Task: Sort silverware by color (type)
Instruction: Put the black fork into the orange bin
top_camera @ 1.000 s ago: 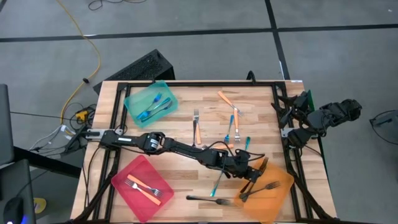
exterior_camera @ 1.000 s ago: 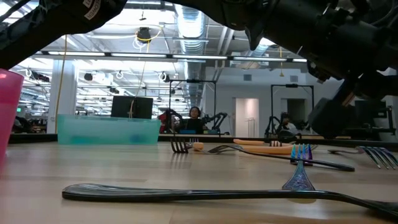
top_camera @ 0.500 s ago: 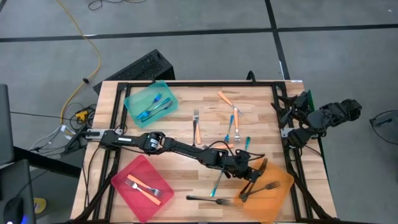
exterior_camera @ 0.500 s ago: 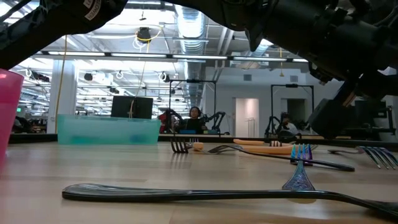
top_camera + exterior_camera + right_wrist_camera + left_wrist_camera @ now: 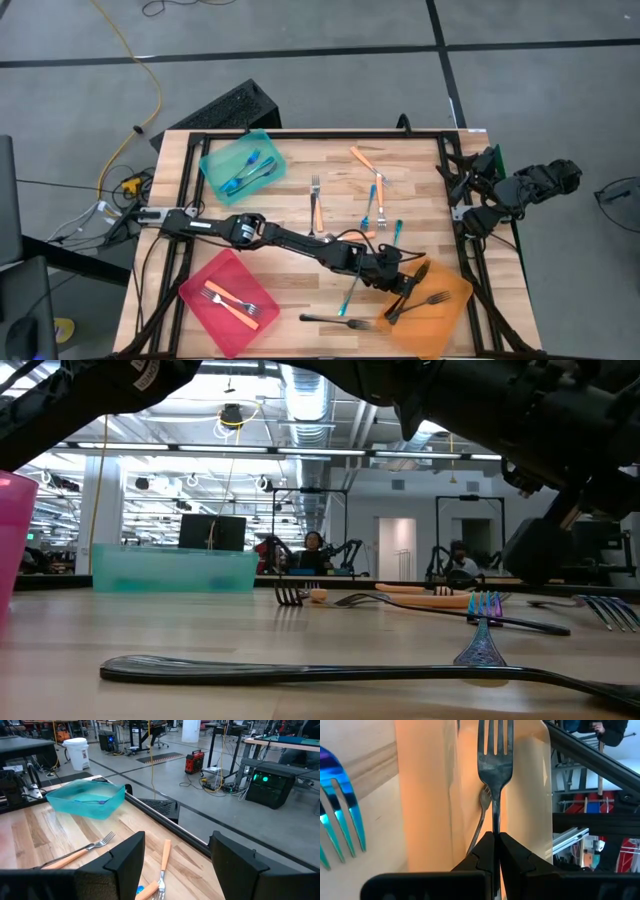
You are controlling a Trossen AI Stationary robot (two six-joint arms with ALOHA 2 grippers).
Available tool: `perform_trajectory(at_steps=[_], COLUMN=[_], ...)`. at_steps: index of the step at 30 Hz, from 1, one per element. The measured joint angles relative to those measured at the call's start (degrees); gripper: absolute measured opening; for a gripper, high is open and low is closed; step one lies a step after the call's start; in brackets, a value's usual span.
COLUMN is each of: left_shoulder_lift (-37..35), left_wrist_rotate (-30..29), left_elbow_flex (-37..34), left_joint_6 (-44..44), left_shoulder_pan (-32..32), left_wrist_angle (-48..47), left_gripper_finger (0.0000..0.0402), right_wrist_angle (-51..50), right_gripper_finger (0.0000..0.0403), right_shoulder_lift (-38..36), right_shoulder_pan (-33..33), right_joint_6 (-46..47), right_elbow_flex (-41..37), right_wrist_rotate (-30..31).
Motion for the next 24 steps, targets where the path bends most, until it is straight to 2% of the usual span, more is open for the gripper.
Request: perform_trajectory(at_steps=[9,24], left_shoulder_lift=[0.0,-0.1], left_wrist_rotate=[0.6,0.5], left_elbow_flex=[0.0,0.0], left_joint_6=[0.2,1.2], left_shoulder_pan=[0.0,0.0], left_wrist_angle=[0.0,2.5], left_gripper_finger=[0.0000,0.0027], right_wrist_angle=[0.0,0.0], right_gripper_finger=[0.0242,0.0242], right_shoulder_lift=[0.0,0.0], right_shoulder_pan=[0.0,0.0], right_joint_6=[0.0,0.0], right_elbow_flex=[0.0,0.0], right_wrist_rotate=[0.0,0.0])
